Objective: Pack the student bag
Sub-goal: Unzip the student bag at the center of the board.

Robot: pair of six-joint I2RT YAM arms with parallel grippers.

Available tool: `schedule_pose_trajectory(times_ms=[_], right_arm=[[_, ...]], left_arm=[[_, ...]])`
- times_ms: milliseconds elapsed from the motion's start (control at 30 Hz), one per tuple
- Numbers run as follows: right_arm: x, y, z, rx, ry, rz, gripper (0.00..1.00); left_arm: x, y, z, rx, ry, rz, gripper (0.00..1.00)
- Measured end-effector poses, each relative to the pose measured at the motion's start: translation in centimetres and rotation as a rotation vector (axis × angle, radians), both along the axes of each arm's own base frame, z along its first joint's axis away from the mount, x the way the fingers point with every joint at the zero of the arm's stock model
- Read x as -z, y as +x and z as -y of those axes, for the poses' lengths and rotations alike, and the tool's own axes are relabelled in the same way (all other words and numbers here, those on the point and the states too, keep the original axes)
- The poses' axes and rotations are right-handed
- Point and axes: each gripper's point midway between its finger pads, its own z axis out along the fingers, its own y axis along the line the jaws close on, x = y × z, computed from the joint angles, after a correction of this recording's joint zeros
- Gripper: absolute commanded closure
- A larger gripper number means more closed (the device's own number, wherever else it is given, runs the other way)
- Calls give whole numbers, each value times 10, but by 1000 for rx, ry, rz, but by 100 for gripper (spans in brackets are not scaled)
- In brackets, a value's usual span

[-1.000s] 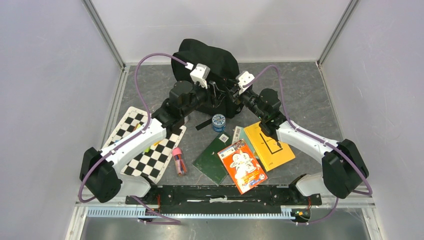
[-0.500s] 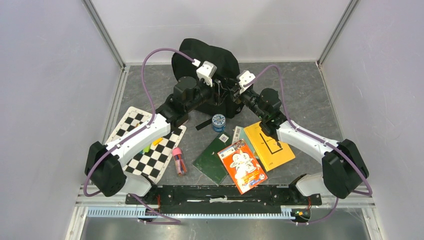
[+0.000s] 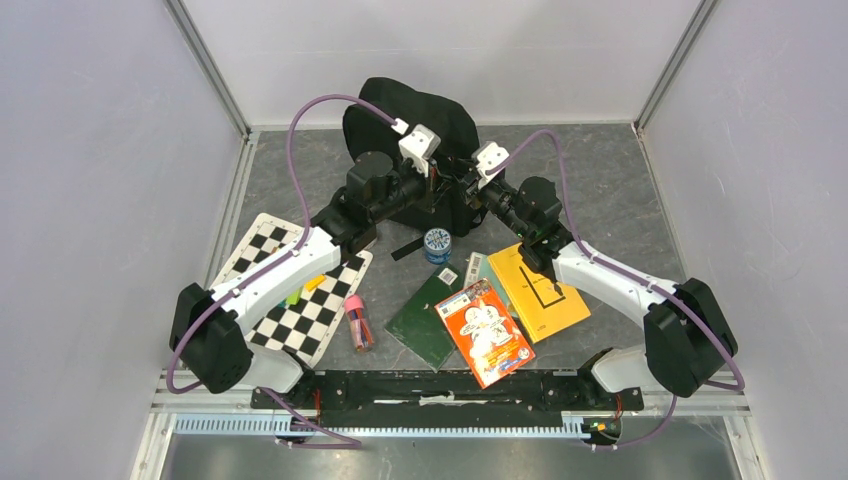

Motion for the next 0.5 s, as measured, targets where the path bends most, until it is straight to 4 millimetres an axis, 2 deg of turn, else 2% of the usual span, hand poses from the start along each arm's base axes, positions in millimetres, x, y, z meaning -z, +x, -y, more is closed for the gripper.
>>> schedule_pose_trajectory(times_ms=[267, 500], right_arm=[[5, 1, 1, 9, -11, -17, 69], [11, 4, 5, 38, -21, -37, 80]], left_arm=[[-9, -7, 2, 25, -34, -7, 98], [-45, -17, 5, 46, -204, -37, 98]])
